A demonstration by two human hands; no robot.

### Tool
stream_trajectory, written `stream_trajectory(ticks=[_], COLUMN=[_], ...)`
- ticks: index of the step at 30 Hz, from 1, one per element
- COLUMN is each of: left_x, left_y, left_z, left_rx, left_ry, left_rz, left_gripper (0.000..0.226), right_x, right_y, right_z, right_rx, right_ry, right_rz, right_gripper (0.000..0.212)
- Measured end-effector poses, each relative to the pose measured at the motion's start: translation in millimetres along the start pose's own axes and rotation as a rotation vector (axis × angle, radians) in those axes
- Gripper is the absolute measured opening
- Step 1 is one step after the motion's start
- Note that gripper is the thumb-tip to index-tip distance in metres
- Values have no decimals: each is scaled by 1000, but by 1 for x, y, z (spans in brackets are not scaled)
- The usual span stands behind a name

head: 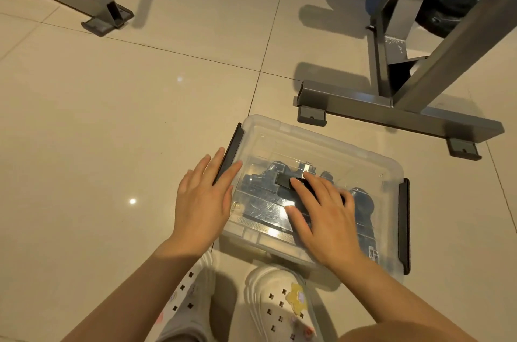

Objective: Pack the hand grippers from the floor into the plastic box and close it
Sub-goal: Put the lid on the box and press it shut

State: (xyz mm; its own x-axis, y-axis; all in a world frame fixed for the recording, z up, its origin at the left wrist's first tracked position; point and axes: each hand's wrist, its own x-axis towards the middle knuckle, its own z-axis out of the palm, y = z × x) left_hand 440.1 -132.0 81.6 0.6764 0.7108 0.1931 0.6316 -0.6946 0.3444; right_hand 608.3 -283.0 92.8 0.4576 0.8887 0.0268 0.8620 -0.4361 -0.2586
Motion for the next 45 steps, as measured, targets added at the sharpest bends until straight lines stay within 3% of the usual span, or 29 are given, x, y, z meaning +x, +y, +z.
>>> stream_trajectory(ticks=[10, 13, 17, 20, 24, 28, 36, 42, 45], left_x=[-15, -31, -51, -51, -51, -41, 41, 113, 146], left_y=[1, -5, -4, 0, 8, 35, 121, 172, 196], left_z=[-8, -12, -9, -3, 3, 15, 65, 101, 113], left_rx=[190, 119, -165, -225, -133, -45, 182, 232, 243], left_ry=[-52, -98, -295, -321, -240, -163, -118, -236, -285], left_rz=[5, 26, -26, -14, 113, 191, 378, 489, 454], left_gripper=[43, 37, 79, 102, 75, 62, 64, 62, 62], right_x=[4, -2, -49, -59, -65, -68, -32, 19, 52], right_y=[13, 13, 38, 55, 58, 84, 197, 283, 319], right_z=[-17, -22, -17, -18, -13, -21, -51, -71, -81], right_rx=[-47, -26, -125, -265, -336, -346, -352, -383, -394], right_ry=[-142, -170, -175, -177, -197, -195, -174, -162, -154], right_rz=[-94, -117, -182, -223, -212, -191, -142, -164, -158], right_gripper=[60, 65, 80, 85, 77, 74, 77, 80, 82])
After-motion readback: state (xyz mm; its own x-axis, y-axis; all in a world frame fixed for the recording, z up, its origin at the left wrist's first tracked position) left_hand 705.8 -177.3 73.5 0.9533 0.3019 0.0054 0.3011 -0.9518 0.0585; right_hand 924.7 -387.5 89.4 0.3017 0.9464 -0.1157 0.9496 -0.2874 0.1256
